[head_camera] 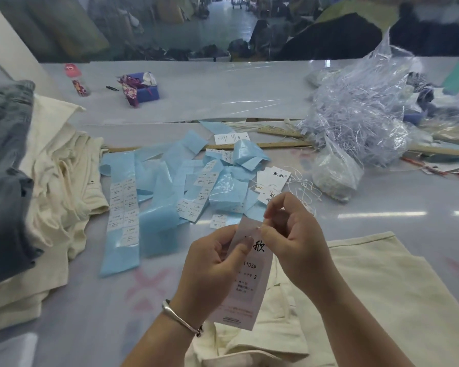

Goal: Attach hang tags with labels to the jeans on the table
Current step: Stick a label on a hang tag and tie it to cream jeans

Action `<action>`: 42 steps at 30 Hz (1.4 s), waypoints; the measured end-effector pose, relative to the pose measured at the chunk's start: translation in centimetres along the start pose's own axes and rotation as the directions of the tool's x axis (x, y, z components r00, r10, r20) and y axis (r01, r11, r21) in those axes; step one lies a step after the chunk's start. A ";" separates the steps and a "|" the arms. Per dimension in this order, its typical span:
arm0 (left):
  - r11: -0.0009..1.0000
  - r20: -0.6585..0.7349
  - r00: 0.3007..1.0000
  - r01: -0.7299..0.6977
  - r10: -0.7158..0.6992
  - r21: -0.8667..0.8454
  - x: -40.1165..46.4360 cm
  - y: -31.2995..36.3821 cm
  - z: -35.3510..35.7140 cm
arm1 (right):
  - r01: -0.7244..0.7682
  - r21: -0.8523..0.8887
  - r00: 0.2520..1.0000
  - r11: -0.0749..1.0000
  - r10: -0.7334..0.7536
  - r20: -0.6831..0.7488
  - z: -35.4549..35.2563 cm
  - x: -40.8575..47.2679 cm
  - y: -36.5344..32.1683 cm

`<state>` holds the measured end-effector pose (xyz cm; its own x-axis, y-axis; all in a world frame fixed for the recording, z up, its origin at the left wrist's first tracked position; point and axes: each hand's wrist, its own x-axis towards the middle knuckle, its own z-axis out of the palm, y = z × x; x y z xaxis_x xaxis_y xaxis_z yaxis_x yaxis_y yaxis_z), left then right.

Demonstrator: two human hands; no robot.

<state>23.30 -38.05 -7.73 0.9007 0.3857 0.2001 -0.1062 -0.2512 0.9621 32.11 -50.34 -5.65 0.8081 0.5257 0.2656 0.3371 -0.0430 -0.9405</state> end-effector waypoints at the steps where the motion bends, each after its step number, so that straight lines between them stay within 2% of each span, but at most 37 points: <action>1: 1.000 -0.003 1.000 -0.008 0.008 0.014 -0.4 0.1 -0.2 | 0.003 -0.025 1.000 1.000 -0.004 -0.012 0.3 -0.4 -0.2; 6: 0.997 0.022 0.999 -0.023 0.025 -0.078 -2.2 1.0 -0.9 | 0.006 -0.030 1.000 1.000 -0.006 -0.007 1.3 -2.3 -1.5; 9: 0.943 0.023 0.994 0.113 -0.111 -0.315 -2.7 1.6 -1.3 | -0.019 0.038 1.000 0.999 0.018 0.005 1.6 -3.7 -2.6; 11: 0.920 0.063 0.988 0.156 -0.143 -0.360 -2.8 1.8 -1.4 | -0.043 0.113 0.999 0.993 0.041 0.017 1.6 -4.6 -3.1; 15: 0.936 0.151 0.986 0.111 -0.063 -0.334 -3.4 2.4 -1.2 | -0.069 0.198 0.997 0.978 0.064 0.036 0.8 -6.7 -4.0; 17: 0.965 0.172 0.985 0.047 -0.001 -0.259 -3.6 2.7 -0.9 | -0.103 0.177 0.995 0.979 0.099 0.031 0.2 -7.5 -4.4; 18: 0.980 0.170 0.985 0.014 0.021 -0.200 -3.6 2.7 -0.6 | -0.118 0.128 0.993 0.985 0.120 -0.005 -0.1 -7.8 -4.6; 21: 0.996 0.145 0.987 -0.072 0.065 0.043 -3.3 2.8 0.2 | -0.145 -0.124 0.967 0.982 0.114 -0.228 -1.5 -8.0 -4.8; 22: 0.993 0.155 0.985 -0.089 0.075 0.084 -3.2 3.0 0.4 | -0.142 -0.138 0.963 0.980 0.105 -0.246 -2.0 -7.9 -5.0; 24: 0.987 0.178 0.979 -0.118 0.099 0.104 -2.9 3.3 0.9 | -0.148 -0.016 0.977 0.989 0.144 -0.158 -2.8 -7.5 -5.3; 27: 0.974 0.149 0.974 -0.190 0.172 0.121 -2.1 3.6 2.0 | -0.281 0.071 0.960 0.957 0.281 0.016 -3.2 -6.9 -4.9; 29: 0.978 0.124 0.978 -0.183 0.170 0.103 -1.5 3.5 2.9 | -0.340 0.089 0.940 0.936 0.339 0.025 -3.5 -6.6 -4.1; 32: 0.995 0.110 0.991 -0.080 0.073 0.056 -0.9 2.5 4.2 | -0.395 0.054 0.916 0.917 0.397 -0.054 -4.8 -6.2 -2.5; 33: 0.998 0.111 0.993 -0.049 0.043 0.050 -0.9 2.0 4.6 | -0.387 -0.006 0.917 0.922 0.384 -0.105 -5.6 -6.0 -1.9; 35: 0.997 0.129 0.991 0.015 -0.025 0.077 -1.2 0.7 5.4 | -0.329 -0.273 0.929 0.904 0.258 -0.263 -7.4 -5.5 -0.9; 37: 0.973 0.236 0.963 0.081 -0.133 0.216 -1.8 -1.2 5.8 | -0.280 -0.531 0.909 0.800 0.043 -0.415 -9.5 -4.9 -0.3; 38: 0.938 0.327 0.921 0.097 -0.211 0.333 -2.2 -2.3 5.9 | -0.254 -0.599 0.890 0.760 -0.059 -0.452 -10.4 -4.6 -0.2; 39: 0.881 0.418 0.860 0.072 -0.292 0.469 -2.6 -3.4 6.0 | -0.217 -0.645 0.877 0.733 -0.144 -0.459 -11.0 -4.3 -0.1; 41: 0.730 0.526 0.744 -0.075 -0.412 0.679 -3.5 -5.5 6.2 | -0.137 -0.713 0.870 0.687 -0.261 -0.419 -11.4 -3.9 0.3; 42: 0.670 0.536 0.728 -0.142 -0.428 0.728 -4.0 -6.2 6.4 | -0.100 -0.732 0.873 0.674 -0.293 -0.389 -11.3 -3.8 0.6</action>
<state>23.02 -43.72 -15.67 0.9267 -0.0872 -0.3655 0.1081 -0.8697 0.4816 34.72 -61.91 -4.84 0.7951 0.1410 0.5898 0.4999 -0.7030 -0.5058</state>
